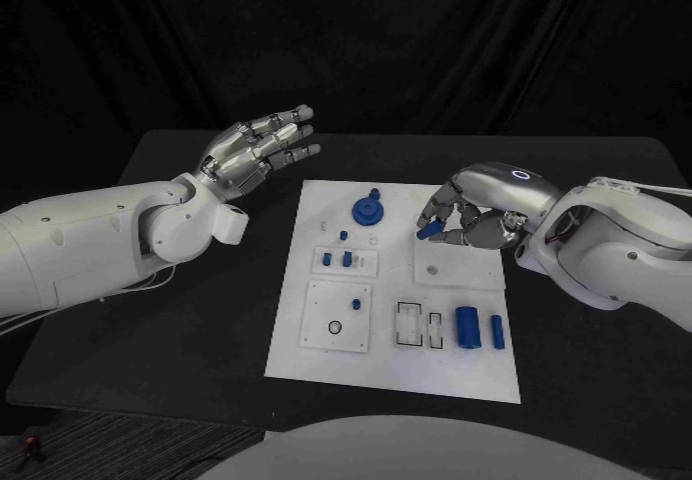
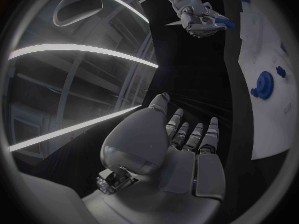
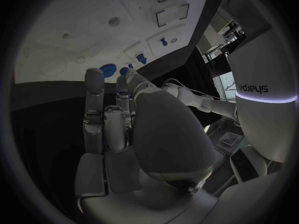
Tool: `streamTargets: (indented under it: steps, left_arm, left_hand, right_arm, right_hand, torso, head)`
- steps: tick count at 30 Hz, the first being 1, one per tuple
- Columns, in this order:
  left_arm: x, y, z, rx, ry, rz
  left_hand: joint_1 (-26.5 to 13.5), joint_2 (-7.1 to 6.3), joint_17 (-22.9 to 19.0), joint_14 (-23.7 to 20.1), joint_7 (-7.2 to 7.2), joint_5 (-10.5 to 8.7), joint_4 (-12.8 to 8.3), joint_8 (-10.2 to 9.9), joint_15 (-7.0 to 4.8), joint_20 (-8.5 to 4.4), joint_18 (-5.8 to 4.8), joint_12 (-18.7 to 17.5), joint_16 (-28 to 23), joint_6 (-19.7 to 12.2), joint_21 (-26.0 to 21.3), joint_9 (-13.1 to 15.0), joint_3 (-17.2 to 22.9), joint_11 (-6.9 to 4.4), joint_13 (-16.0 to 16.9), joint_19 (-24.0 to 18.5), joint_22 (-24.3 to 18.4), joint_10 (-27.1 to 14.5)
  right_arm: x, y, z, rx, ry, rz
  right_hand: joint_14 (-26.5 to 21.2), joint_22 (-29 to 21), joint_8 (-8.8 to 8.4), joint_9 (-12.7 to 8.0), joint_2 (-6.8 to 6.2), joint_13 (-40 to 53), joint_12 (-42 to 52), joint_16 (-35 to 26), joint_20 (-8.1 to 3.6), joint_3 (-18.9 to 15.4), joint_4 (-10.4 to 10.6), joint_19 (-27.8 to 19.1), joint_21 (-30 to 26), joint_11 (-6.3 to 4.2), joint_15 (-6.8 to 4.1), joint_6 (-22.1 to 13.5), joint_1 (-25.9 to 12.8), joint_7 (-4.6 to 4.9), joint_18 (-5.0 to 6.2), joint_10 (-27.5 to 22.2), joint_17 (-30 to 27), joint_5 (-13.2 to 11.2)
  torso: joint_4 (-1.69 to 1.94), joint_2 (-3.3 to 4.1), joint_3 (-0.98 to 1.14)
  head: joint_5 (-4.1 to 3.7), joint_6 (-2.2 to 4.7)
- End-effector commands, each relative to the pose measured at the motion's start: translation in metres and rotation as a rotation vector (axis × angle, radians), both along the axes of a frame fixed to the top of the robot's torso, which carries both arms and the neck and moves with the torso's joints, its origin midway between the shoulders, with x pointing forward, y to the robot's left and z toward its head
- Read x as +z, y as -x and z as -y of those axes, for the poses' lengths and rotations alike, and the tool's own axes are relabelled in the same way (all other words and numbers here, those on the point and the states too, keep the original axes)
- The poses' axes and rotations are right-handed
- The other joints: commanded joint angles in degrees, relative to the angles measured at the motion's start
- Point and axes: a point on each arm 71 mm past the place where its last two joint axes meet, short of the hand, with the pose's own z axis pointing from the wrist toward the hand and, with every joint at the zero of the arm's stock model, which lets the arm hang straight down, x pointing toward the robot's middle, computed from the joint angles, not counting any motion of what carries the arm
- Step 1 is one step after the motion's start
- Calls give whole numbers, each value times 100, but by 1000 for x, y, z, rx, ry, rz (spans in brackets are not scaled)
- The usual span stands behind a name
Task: Assemble the parts on the task board
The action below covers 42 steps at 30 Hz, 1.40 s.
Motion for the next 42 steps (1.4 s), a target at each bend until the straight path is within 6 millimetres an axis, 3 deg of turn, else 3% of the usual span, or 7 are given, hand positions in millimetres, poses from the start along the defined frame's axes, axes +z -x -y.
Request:
streamTargets:
  steps: [1, 7, 10, 15, 21, 35, 42]
  left_arm:
    - [0, 0, 2, -13, 18, 0]
    - [-2, 0, 3, -20, 16, -9]
    - [-4, 1, 3, -22, 16, -14]
    - [-8, 2, 3, -22, 13, -23]
    - [-11, 3, 2, -21, 10, -33]
    - [-14, 2, 4, -29, 4, -45]
    - [-15, 1, 4, -30, 1, -48]
  left_hand:
    - [9, 48, 3, -3, 6, 27, 6, 36, 21, 3, -62, 39, 32, 30, 14, 6, 31, 28, 6, 46, -8, 1]
    - [12, 72, 2, -12, 13, 51, -12, 34, 25, 3, -70, 32, 28, 10, 9, 1, 71, 36, 3, 38, -28, -6]
    - [13, 78, 1, -15, 14, 54, -16, 33, 26, 3, -72, 31, 26, 8, 8, 1, 80, 37, 2, 37, -31, -8]
    - [12, 88, 0, -18, 16, 59, -22, 30, 28, 3, -76, 25, 25, -7, 7, -2, 97, 39, 0, 35, -38, -14]
    - [10, 99, -1, -25, 19, 66, -30, 27, 32, 3, -81, 19, 21, -22, 5, -4, 118, 41, -1, 32, -46, -20]
    - [11, 109, 0, -26, 20, 79, -45, 26, 37, 3, -87, 20, 24, -29, 3, -6, 148, 43, -1, 30, -52, -24]
    - [11, 110, 0, -25, 19, 87, -52, 29, 37, 3, -88, 29, 26, -20, 3, -4, 158, 42, 1, 31, -54, -22]
  right_arm:
    - [2, 2, -12, 15, -44, -88]
    - [-12, 10, -43, 115, 74, -135]
    - [-20, 12, -57, 157, 122, -127]
    - [-32, 17, -75, 215, 164, -95]
    - [-42, 25, -94, 281, 186, -51]
    - [-48, 40, -130, 386, 214, 22]
    - [-53, 49, -143, 439, 225, 47]
  right_hand:
    - [234, 73, 71, 315, 16, -20, -67, 12, -40, -2, 5, 17, -30, 20, -40, 267, -93, -109, -35, 13, -8, -17]
    - [219, 72, -93, 324, 51, -46, -369, -32, 3, 55, -38, -21, -192, 118, 42, 108, -144, -39, -36, -148, -63, 25]
    - [212, 77, -156, 312, 60, -53, -486, -47, 29, 77, -40, -36, -231, 160, 69, 62, -178, -19, -36, -215, -83, 20]
    - [211, 86, -200, 301, 75, -57, -594, -49, 50, 109, -54, -42, -249, 195, 97, 46, -194, 0, -36, -283, -82, 41]
    - [216, 102, -244, 289, 106, -60, -717, -39, 74, 158, -77, -40, -257, 232, 125, 44, -215, 21, -36, -354, -59, 111]
    - [224, 121, -282, 276, 74, -56, -770, -22, 87, 162, -94, -32, -215, 247, 140, 22, -246, 32, -41, -366, -26, 139]
    - [229, 143, -309, 268, 48, -50, -809, -13, 94, 193, -134, -28, -199, 243, 138, 45, -265, 33, -36, -325, -8, 282]
  torso:
    - [1, -2, -1]
    - [6, 1, -9]
    - [2, 6, 4]
    - [20, 0, -3]
    - [12, 4, -3]
    - [10, -6, -7]
    - [-2, 0, -2]
  head:
    - [-12, -1]
    - [23, -1]
    - [66, -1]
    - [107, -1]
    - [147, -1]
    - [104, -1]
    - [135, -1]
